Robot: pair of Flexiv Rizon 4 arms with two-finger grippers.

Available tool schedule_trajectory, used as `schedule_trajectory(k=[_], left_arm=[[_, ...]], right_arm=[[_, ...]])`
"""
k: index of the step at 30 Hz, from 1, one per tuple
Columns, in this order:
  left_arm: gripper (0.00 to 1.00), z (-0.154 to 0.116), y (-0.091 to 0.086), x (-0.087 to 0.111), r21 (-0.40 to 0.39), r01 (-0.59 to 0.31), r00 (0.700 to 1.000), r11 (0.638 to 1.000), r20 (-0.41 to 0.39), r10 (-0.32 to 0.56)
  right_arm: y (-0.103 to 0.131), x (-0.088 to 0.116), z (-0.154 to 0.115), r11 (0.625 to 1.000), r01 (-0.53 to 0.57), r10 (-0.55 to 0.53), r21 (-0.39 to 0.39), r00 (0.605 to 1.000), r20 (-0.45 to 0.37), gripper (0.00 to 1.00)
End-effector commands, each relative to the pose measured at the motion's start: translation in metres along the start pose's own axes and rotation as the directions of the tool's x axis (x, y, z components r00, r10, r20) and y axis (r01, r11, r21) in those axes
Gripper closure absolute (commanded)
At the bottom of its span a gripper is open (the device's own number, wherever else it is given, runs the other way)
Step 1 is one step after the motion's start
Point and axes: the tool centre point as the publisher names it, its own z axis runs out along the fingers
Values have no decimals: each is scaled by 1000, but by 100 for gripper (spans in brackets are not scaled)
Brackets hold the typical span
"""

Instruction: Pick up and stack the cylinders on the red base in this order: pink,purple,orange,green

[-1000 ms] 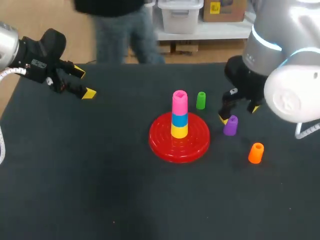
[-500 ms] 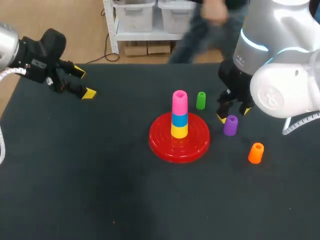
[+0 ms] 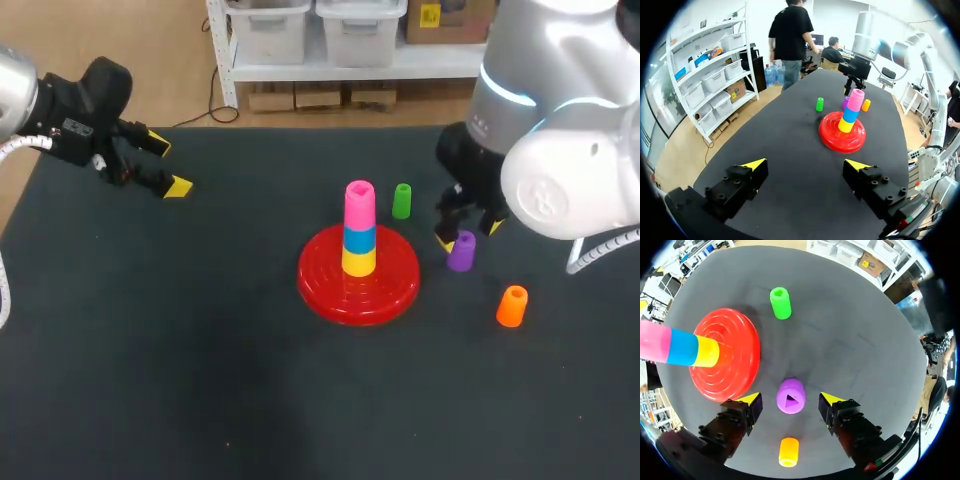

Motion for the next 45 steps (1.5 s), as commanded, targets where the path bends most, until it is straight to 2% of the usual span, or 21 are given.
schedule_trajectory(k=[1, 3, 4, 5, 9, 15, 18, 24, 27, 33, 41, 45], left_arm=[[0, 0, 0, 1, -1, -2, 1000, 1000, 6, 2], [0, 0, 0, 1, -1, -2, 1000, 1000, 6, 2], [0, 0, 0, 1, -1, -2, 1000, 1000, 6, 2], [0, 0, 0, 1, -1, -2, 1000, 1000, 6, 2], [0, 0, 0, 1, -1, -2, 1000, 1000, 6, 2], [0, 0, 0, 1, -1, -2, 1000, 1000, 6, 2], [0, 0, 0, 1, -1, -2, 1000, 1000, 6, 2], [0, 0, 0, 1, -1, -2, 1000, 1000, 6, 2], [0, 0, 0, 1, -1, -2, 1000, 1000, 6, 2], [0, 0, 0, 1, -1, -2, 1000, 1000, 6, 2], [0, 0, 0, 1, -1, -2, 1000, 1000, 6, 2], [0, 0, 0, 1, -1, -2, 1000, 1000, 6, 2]], right_arm=[[2, 1, 4, 1000, 0, 0, 5, 1000, 0, 55], [2, 1, 4, 1000, 3, -3, 9, 1000, -3, 89], [2, 1, 4, 1000, 3, -3, 10, 1000, -5, 99], [2, 1, 4, 1000, 3, -3, 10, 1000, -6, 100], [2, 0, 4, 1000, 4, -3, 16, 1000, -6, 100], [0, -5, -11, 1000, 9, -9, 26, 1000, 3, 100], [2, -9, -31, 999, 23, -24, 23, 1000, 18, 100], [17, -21, -93, 996, 87, -87, -23, 996, 25, 100], [26, -30, -122, 992, 113, -110, -63, 993, 45, 100], [57, -51, -163, 971, 232, -228, -63, 971, 66, 100], [105, -82, -179, 918, 396, -394, -26, 917, 67, 100], [123, -89, -179, 887, 457, -453, -67, 889, 73, 100]])
